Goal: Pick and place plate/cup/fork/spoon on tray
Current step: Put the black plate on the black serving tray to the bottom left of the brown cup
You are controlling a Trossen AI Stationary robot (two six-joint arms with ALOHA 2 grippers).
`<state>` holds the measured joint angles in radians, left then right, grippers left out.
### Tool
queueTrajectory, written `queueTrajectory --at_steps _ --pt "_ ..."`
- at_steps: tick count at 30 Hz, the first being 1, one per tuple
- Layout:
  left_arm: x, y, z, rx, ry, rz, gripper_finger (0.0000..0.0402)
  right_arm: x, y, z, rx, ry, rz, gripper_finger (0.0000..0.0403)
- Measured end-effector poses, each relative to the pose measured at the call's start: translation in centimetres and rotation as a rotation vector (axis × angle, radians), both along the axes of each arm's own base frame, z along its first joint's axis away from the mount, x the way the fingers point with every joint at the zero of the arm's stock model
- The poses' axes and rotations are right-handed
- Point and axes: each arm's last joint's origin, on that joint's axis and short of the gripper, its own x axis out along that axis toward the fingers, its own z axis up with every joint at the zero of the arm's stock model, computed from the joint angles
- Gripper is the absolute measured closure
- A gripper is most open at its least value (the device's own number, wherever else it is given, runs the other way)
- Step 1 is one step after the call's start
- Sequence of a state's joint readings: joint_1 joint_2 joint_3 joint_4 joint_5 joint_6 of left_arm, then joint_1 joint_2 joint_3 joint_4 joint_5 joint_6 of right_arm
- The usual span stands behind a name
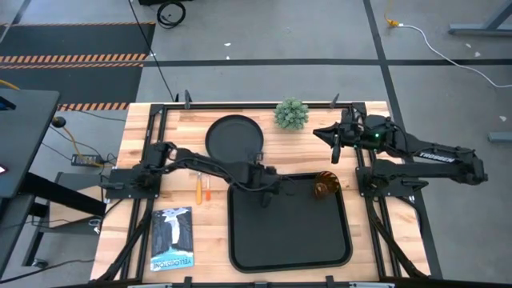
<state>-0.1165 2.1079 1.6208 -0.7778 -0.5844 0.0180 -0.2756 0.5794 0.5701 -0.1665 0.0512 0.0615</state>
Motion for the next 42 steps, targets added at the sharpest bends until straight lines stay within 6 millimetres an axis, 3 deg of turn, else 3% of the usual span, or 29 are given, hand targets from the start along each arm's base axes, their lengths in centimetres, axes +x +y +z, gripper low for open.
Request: queueTrajectory --at_steps 11,17,22,29,42 --pt "-3.0 4.2 3.6 -0.153 -0.41 0.124 0.0351 2.3 1.2 -0.3 -0.079 0.016 0.118 0.0373" --pt "-4.9 5.7 4.0 -0.194 -0.494 0.16 0.0351 3.2 2.0 -0.6 -0.087 0.033 0.177 0.0373" --pt "-7.1 6.8 3.6 -0.214 -0.512 0.226 0.0351 4.0 3.1 -0.8 -0.087 0.027 0.249 0.0373" --pt "-9.9 6.7 2.8 -0.242 -0.582 0.26 0.0351 5.5 4.5 -2.1 -0.065 0.092 0.348 0.0373" --pt "-14.3 8.9 1.9 -0.294 -0.715 0.427 0.0351 7.3 7.0 -3.5 -0.195 0.161 0.293 0.0373"
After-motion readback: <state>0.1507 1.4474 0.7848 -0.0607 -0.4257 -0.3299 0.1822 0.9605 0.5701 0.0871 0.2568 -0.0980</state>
